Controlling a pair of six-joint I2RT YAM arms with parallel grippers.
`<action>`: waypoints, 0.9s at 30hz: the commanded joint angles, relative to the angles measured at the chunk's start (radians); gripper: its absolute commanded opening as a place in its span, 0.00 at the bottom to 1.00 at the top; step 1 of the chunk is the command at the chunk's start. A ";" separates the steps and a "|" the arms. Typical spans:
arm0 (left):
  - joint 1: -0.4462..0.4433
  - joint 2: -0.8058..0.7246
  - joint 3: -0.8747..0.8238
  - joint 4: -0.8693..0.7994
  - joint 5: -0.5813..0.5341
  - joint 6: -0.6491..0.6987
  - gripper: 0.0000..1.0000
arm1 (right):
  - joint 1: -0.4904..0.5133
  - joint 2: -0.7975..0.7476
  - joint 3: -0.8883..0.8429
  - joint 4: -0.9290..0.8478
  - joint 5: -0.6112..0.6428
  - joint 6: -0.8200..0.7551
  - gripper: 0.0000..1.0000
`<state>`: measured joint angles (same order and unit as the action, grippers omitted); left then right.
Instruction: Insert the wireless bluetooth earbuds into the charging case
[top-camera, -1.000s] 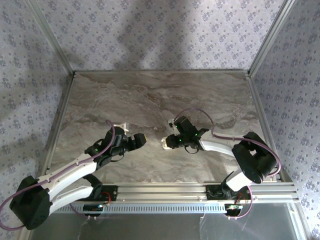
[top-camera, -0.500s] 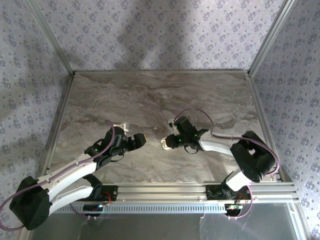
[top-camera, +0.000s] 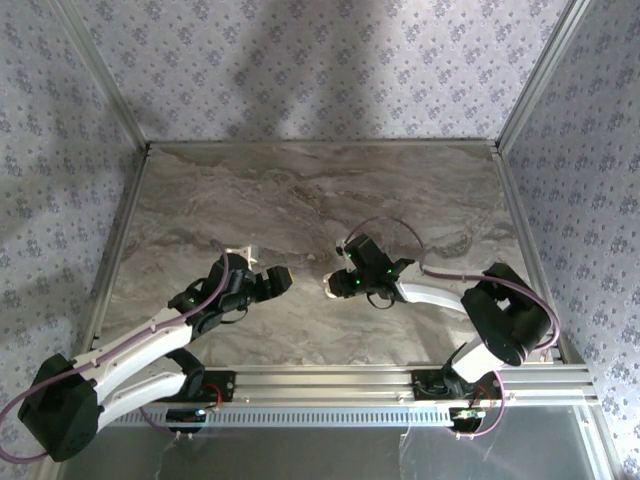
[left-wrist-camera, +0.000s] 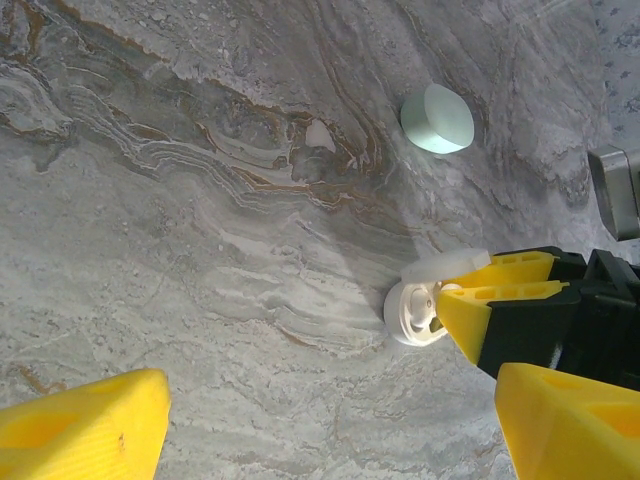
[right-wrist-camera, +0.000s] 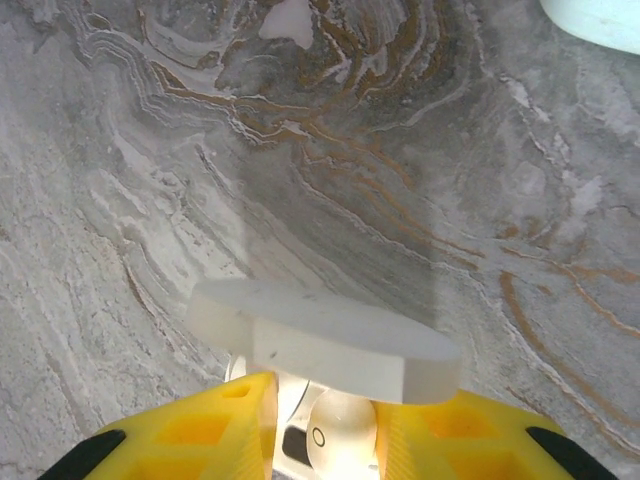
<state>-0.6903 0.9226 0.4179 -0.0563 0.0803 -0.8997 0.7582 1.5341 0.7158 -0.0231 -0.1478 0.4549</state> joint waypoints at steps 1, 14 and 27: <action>-0.008 -0.022 0.025 -0.009 -0.019 0.016 0.85 | 0.008 -0.020 0.015 -0.088 0.044 -0.009 0.33; -0.009 -0.030 0.022 -0.013 -0.022 0.013 0.85 | 0.017 -0.051 0.034 -0.136 0.073 -0.007 0.37; -0.008 -0.036 0.022 -0.016 -0.028 0.011 0.85 | 0.020 -0.083 0.047 -0.176 0.100 -0.005 0.39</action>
<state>-0.6903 0.9020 0.4179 -0.0673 0.0669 -0.9001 0.7715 1.4765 0.7322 -0.1574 -0.0738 0.4549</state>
